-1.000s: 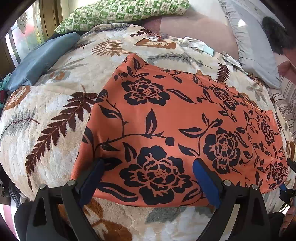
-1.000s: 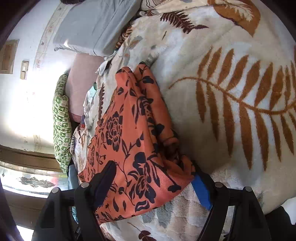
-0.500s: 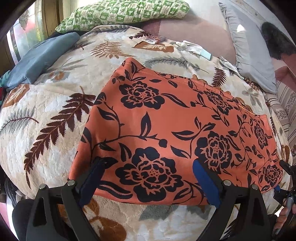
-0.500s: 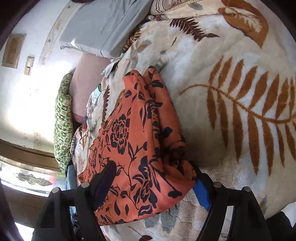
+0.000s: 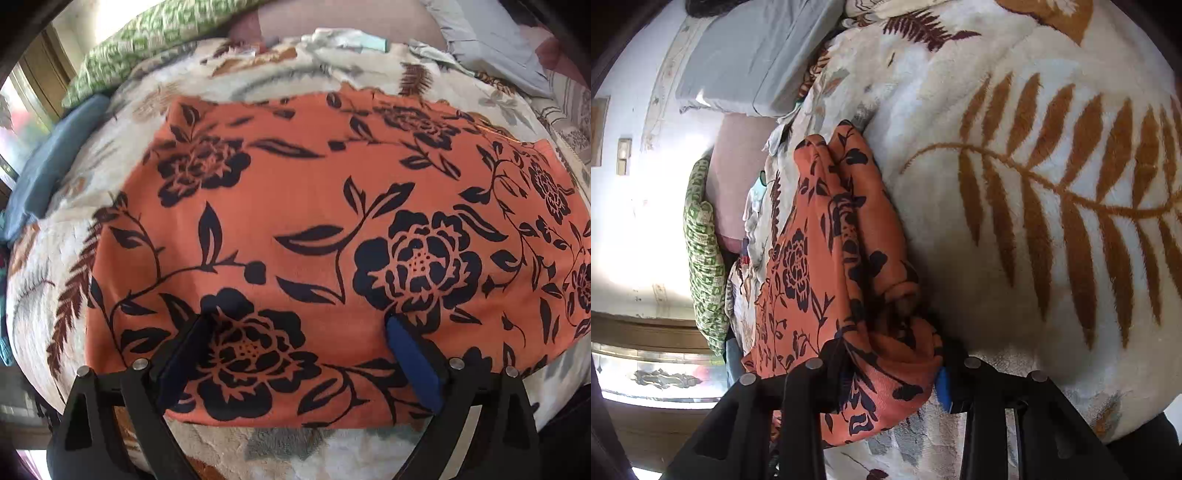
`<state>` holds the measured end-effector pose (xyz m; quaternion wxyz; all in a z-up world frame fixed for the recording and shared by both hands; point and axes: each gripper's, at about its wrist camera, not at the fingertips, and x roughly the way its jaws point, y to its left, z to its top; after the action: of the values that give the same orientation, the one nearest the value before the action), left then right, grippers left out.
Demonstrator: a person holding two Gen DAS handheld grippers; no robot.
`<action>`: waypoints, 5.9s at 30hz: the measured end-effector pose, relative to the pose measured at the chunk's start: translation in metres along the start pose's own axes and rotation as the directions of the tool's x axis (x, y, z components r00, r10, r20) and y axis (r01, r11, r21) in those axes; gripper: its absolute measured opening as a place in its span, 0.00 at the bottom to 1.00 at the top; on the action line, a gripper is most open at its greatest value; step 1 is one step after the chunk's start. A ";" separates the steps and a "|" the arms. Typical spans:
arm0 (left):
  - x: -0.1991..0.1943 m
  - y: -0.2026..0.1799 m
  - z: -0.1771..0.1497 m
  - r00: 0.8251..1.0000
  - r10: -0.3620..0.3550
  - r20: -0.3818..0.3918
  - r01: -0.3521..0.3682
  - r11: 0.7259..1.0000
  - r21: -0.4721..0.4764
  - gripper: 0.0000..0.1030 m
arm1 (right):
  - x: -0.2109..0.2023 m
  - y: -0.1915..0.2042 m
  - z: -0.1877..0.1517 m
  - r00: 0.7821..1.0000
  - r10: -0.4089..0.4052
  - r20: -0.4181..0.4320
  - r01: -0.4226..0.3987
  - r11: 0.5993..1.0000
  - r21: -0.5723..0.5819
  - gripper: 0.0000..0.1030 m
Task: Fold small clothes
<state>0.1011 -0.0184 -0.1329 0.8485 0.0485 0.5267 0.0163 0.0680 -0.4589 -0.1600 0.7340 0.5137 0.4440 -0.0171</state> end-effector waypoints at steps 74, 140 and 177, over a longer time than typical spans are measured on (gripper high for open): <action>-0.093 0.130 -0.015 0.978 -0.133 0.157 0.170 0.954 -0.248 0.91 | 0.103 0.150 -0.146 0.845 0.271 -0.460 -0.397 0.895 -0.203 0.81; -0.016 0.115 0.039 0.990 0.100 0.101 -0.087 0.988 -0.128 0.91 | 0.124 0.186 -0.040 0.903 0.160 -0.398 -0.317 0.874 -0.369 0.81; 0.017 0.131 0.028 0.998 0.049 0.041 -0.039 0.978 -0.206 0.98 | 0.117 0.173 -0.146 0.921 -0.205 -0.332 -0.065 0.758 -0.649 0.31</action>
<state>0.1366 0.1116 -0.1230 0.8602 -0.0275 0.5015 0.0883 0.1295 -0.2145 -0.1219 0.7632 0.2034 0.5760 0.2104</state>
